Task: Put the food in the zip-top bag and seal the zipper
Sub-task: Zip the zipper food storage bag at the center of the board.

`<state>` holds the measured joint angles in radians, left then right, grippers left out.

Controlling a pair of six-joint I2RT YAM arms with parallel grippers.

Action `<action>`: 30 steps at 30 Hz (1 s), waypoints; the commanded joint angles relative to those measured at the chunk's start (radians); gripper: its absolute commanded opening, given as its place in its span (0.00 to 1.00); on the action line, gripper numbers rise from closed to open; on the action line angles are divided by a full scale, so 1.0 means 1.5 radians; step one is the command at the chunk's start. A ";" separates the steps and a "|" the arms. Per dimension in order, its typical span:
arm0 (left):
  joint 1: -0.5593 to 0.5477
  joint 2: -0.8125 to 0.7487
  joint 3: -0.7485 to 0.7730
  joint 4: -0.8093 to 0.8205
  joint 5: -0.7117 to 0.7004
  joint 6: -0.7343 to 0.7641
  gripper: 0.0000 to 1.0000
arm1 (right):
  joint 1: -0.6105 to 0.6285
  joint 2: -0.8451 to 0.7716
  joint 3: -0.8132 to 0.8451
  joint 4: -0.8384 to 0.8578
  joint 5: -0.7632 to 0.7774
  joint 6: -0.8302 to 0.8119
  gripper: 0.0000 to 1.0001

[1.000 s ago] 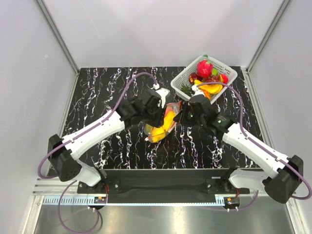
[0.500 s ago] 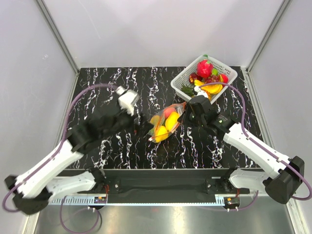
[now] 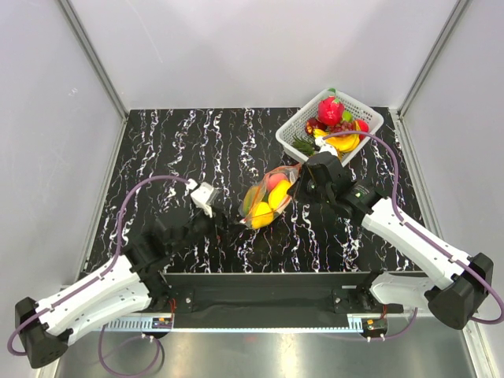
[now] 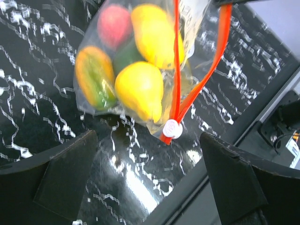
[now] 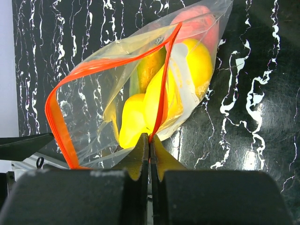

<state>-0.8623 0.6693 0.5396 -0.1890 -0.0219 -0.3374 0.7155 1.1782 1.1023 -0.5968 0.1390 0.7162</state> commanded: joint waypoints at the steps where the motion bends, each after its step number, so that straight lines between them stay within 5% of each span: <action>1: -0.003 -0.041 -0.031 0.138 -0.007 0.026 0.98 | 0.005 -0.007 0.033 0.010 0.024 0.006 0.00; 6: -0.005 -0.029 -0.070 0.187 0.011 0.053 0.96 | 0.005 -0.007 0.039 0.007 0.026 0.005 0.00; 10: -0.024 -0.046 -0.152 0.342 0.043 0.121 0.99 | 0.005 -0.008 0.039 0.007 0.035 0.008 0.00; 30: -0.025 0.060 -0.213 0.509 0.012 0.270 0.82 | 0.005 -0.004 0.045 0.011 0.037 0.024 0.00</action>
<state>-0.8951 0.7406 0.2195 0.4328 -0.0105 0.0311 0.7155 1.1812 1.1202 -0.6041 0.1673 0.7349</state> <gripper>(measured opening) 0.829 0.012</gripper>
